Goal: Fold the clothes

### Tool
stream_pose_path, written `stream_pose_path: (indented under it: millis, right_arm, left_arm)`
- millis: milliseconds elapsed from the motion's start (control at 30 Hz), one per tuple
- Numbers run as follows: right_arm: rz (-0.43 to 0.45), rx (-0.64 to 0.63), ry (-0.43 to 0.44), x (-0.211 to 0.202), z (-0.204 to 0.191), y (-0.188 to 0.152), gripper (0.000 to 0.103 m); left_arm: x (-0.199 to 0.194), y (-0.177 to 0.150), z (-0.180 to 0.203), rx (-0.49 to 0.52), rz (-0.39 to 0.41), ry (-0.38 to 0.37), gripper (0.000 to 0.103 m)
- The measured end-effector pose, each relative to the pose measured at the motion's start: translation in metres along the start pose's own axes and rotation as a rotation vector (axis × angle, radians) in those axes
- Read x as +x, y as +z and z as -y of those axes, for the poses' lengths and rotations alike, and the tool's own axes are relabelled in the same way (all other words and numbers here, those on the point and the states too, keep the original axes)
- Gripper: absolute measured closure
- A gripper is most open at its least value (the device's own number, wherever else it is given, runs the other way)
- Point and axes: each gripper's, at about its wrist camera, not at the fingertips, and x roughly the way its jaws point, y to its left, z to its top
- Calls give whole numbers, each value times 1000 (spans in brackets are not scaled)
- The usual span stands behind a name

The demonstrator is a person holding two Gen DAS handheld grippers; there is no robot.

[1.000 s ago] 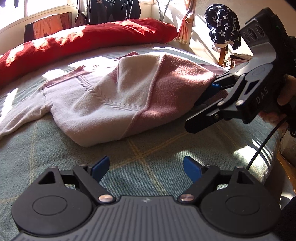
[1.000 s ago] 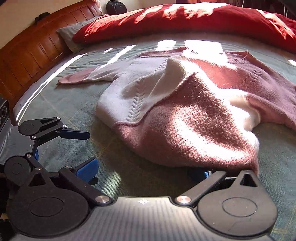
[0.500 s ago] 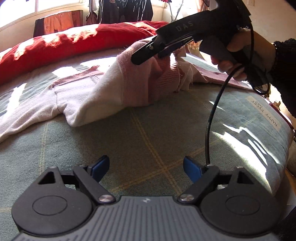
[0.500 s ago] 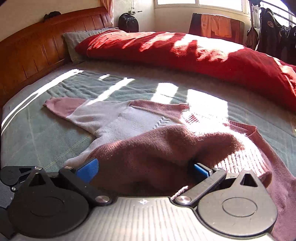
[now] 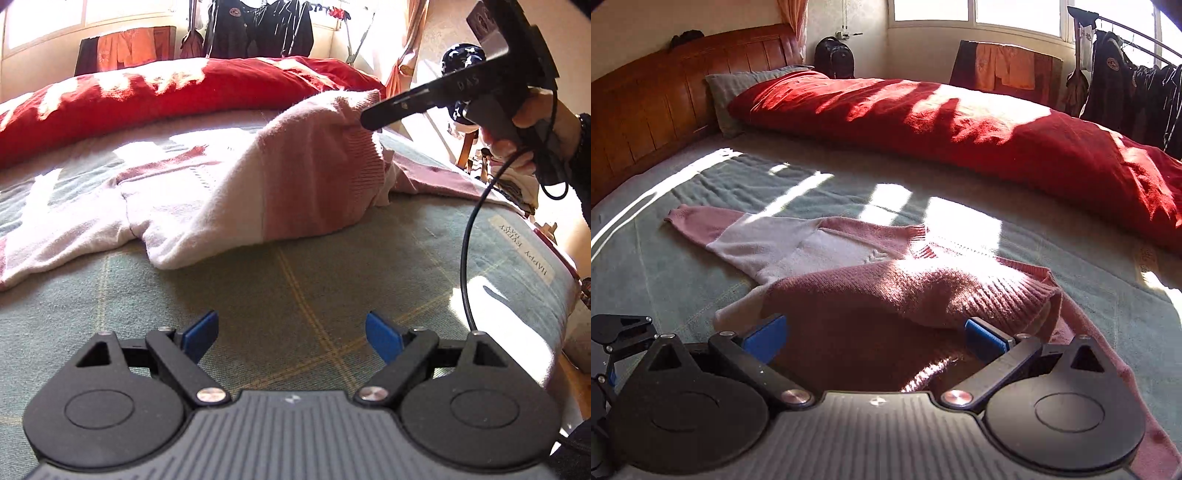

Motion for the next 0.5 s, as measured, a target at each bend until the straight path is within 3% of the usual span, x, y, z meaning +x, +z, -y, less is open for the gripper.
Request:
stream_pose_path:
  millis: [167,300,500]
  right_arm:
    - [-39,-12,-56,-22,-8,-50,0]
    - [-24,-12,-80,-44,-24,-92,0]
    - [28,-10,-115,-73,-52,-130,0]
  left_arm:
    - [-4,1,10,-4,2,-39,16]
    - [-8,1,15,16,-6,-12,16]
    - [-4,-4,24,150,20,128,16]
